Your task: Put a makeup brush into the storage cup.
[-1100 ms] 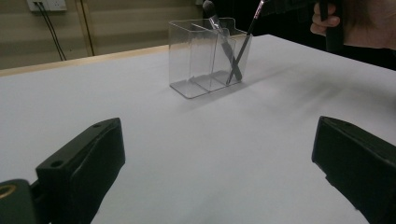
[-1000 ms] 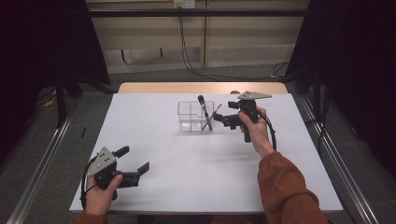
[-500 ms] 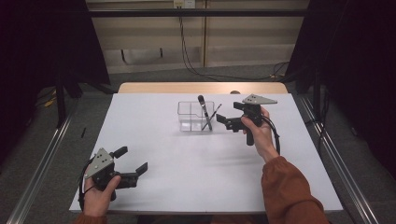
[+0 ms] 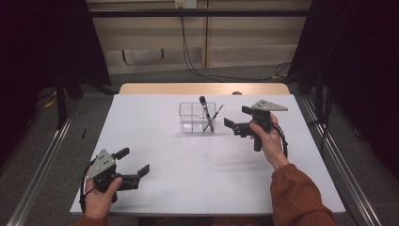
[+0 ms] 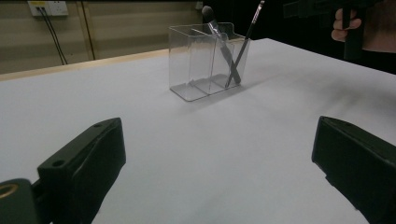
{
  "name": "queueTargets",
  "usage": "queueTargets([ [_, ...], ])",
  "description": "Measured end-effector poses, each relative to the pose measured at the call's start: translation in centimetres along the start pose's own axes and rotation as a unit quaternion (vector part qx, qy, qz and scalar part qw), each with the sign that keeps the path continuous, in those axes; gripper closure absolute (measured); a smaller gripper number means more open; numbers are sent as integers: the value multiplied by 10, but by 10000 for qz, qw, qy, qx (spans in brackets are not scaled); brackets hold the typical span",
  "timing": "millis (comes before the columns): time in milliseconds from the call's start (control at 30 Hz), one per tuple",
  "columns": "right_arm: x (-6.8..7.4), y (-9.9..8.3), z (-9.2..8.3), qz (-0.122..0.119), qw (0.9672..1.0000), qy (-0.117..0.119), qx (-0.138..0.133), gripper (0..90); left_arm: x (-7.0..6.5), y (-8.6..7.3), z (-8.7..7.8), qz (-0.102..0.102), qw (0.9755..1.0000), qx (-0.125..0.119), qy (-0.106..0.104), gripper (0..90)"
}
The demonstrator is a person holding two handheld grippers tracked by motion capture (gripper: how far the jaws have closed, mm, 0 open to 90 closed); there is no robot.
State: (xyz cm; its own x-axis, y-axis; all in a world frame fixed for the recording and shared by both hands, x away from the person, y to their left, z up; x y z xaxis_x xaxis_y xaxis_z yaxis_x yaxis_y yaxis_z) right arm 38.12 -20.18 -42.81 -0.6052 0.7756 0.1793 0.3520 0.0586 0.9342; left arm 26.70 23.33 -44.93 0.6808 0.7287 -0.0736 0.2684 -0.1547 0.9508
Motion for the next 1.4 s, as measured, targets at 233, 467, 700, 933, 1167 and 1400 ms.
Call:
queueTargets([
  [233,1,-2,-10,-1,10000,-57,-15,3,0,0,-1,-34,10000,-29,13,30],
  [467,3,-4,-24,-79,9998,-167,-69,4,0,0,-1,-15,10000,-12,15,29],
  [700,5,-7,-38,-93,9997,-192,-78,9,1,0,0,-23,10000,-14,8,29],
  [933,11,-11,-51,-171,9994,-248,-157,17,1,0,0,-25,10000,-30,12,29],
  [1167,6,-20,-63,-129,9992,-356,-126,16,1,0,-1,-27,10000,-8,46,29],
  [1400,5,-31,-79,-72,9990,-436,-93,9,1,-1,-3,-56,9999,-30,105,29],
])
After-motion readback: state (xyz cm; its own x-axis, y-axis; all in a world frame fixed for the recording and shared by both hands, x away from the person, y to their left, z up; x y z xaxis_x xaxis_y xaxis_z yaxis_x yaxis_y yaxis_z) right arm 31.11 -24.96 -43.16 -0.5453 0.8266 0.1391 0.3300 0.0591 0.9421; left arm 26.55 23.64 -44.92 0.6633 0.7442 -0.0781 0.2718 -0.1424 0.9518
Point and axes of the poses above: each handheld gripper's, and its own axes: z roughly forward along the jaws, y roughly out of its top, x roughly to its left, the point moved 2 cm from there along z, roughly forward along the jaws, and after that the axes turned 1 degree about y, right-handed, at the moved point
